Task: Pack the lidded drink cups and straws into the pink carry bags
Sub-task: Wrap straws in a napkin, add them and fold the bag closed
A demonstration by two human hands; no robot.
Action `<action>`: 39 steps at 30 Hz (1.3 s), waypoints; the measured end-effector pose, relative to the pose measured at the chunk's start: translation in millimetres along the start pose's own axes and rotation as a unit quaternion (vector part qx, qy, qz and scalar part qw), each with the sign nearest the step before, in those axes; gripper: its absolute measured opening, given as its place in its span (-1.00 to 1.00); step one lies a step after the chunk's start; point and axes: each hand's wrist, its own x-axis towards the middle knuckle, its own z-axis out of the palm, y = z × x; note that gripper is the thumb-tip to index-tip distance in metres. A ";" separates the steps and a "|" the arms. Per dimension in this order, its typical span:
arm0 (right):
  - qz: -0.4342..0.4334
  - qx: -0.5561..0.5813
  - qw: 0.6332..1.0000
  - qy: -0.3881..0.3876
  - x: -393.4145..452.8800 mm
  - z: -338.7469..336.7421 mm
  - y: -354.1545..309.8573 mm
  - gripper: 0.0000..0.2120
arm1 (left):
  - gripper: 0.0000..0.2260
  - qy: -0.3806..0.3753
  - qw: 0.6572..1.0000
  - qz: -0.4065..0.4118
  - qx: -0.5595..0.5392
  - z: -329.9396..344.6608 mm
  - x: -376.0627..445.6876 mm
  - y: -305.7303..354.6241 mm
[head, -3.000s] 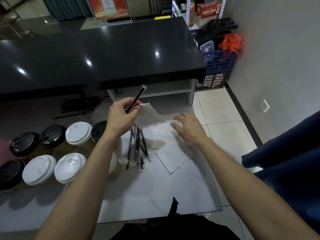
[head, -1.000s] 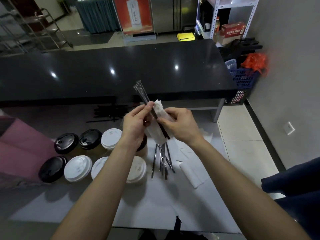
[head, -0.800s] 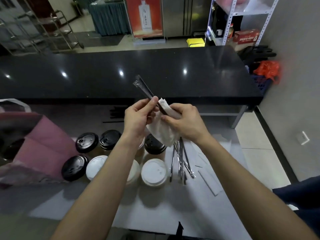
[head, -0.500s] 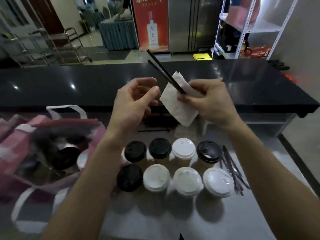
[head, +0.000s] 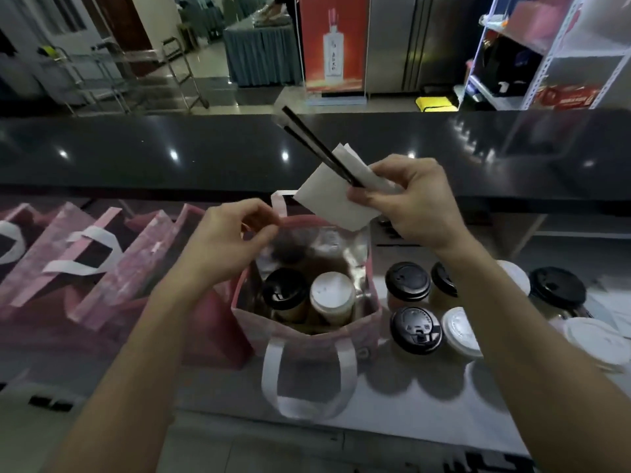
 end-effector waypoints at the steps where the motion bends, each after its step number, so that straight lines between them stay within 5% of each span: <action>1: 0.009 0.013 1.000 -0.013 -0.3 9.6 0.2 -0.80 | -0.86 -0.018 0.998 0.010 0.057 -2.5 -2.6 -12.0; 3: 0.043 0.022 0.998 -0.046 -2.9 24.0 5.5 -0.81 | -0.83 -0.055 0.986 0.029 0.152 -4.9 -10.3 -31.5; 6: 0.118 -0.007 0.985 -0.124 -12.6 39.6 20.0 -0.83 | -0.42 -0.122 0.974 0.010 0.192 -3.1 -23.5 -50.6; 11: 0.135 -0.328 0.892 -0.282 -27.4 58.9 38.5 -0.82 | 0.16 -0.182 0.958 0.008 0.222 7.0 -38.0 -66.0; 15: 0.087 -0.475 0.796 -0.366 -37.6 84.3 37.3 -0.90 | 0.30 -0.215 0.950 0.033 0.223 12.2 -45.7 -71.8; 24: 0.041 -0.497 0.747 -0.439 -58.1 129.5 36.8 -0.78 | 0.26 -0.227 0.951 0.053 0.205 6.8 -47.3 -69.7; 26: 0.056 -0.482 0.762 -0.428 -58.7 121.6 36.0 -0.66 | 0.19 -0.224 0.953 0.057 0.197 4.4 -46.1 -69.2; 29: 0.099 -0.388 0.847 -0.350 -56.4 97.9 31.2 -0.67 | 0.02 -0.197 0.963 0.064 0.171 0.8 -43.9 -66.4; 32: 0.057 -0.249 0.954 -0.154 -63.4 68.9 31.9 -0.90 | -0.08 -0.148 0.981 0.070 0.107 -4.6 -45.3 -66.9; 35: 0.004 -0.166 0.986 0.022 -82.8 39.9 41.4 -0.93 | 0.05 -0.140 0.980 0.065 0.123 -11.4 -49.8 -69.0; 37: 0.036 -0.150 0.988 0.031 -95.7 22.7 52.6 -0.84 | 0.14 -0.167 0.965 0.053 0.196 -11.3 -49.6 -69.1; 39: 0.117 -0.122 0.984 -0.057 -102.8 7.6 64.2 -0.67 | 0.14 -0.182 0.954 0.033 0.235 -4.5 -46.8 -70.2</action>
